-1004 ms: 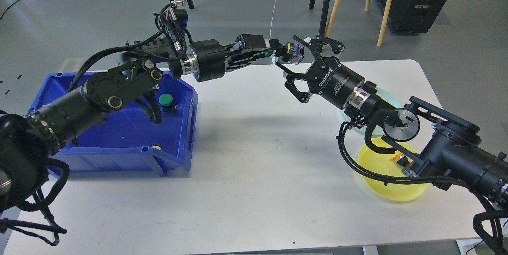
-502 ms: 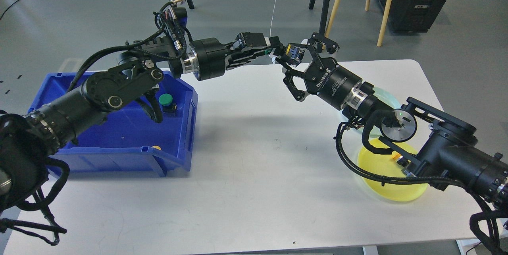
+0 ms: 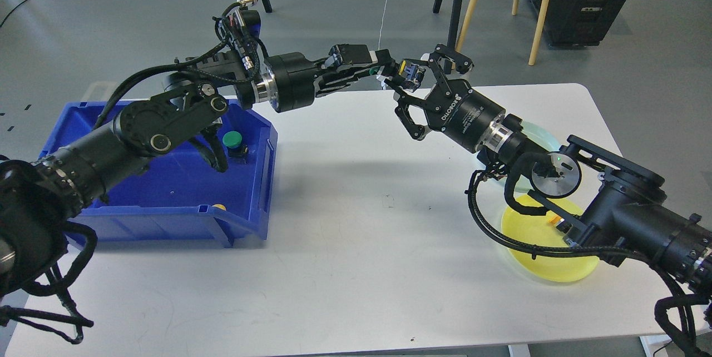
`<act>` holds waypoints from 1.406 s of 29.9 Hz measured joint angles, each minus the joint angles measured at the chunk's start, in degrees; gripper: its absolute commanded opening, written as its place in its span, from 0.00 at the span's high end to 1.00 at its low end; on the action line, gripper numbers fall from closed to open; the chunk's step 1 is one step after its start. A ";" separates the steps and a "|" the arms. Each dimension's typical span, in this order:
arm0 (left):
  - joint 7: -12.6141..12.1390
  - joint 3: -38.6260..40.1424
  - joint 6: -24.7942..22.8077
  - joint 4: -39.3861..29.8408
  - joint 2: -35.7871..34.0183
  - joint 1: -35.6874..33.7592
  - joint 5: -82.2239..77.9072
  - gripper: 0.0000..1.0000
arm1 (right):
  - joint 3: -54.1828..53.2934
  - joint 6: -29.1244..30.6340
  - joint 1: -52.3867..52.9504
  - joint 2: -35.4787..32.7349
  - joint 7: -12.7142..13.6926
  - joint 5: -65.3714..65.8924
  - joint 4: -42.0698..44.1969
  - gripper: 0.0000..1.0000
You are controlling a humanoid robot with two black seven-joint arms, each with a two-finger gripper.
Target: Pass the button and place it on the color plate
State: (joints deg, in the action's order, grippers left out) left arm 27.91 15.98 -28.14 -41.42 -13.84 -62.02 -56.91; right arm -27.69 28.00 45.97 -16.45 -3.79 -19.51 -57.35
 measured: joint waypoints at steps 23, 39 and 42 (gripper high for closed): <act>0.10 1.44 0.15 0.03 -1.24 1.20 0.92 0.19 | -11.27 -1.18 -7.08 -1.84 -0.06 0.09 8.83 0.99; 0.10 6.18 0.15 0.34 -2.56 4.20 17.18 0.13 | -11.78 -31.72 -5.58 2.59 8.01 0.66 30.36 0.47; 0.10 6.18 0.15 0.45 -2.53 5.04 17.45 0.13 | -11.92 -32.36 -5.33 2.69 8.47 0.52 31.11 0.00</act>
State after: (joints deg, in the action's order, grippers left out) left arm 28.01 22.16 -27.99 -40.97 -16.37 -56.98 -39.46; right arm -39.61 -4.37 40.63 -13.76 4.67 -18.99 -26.23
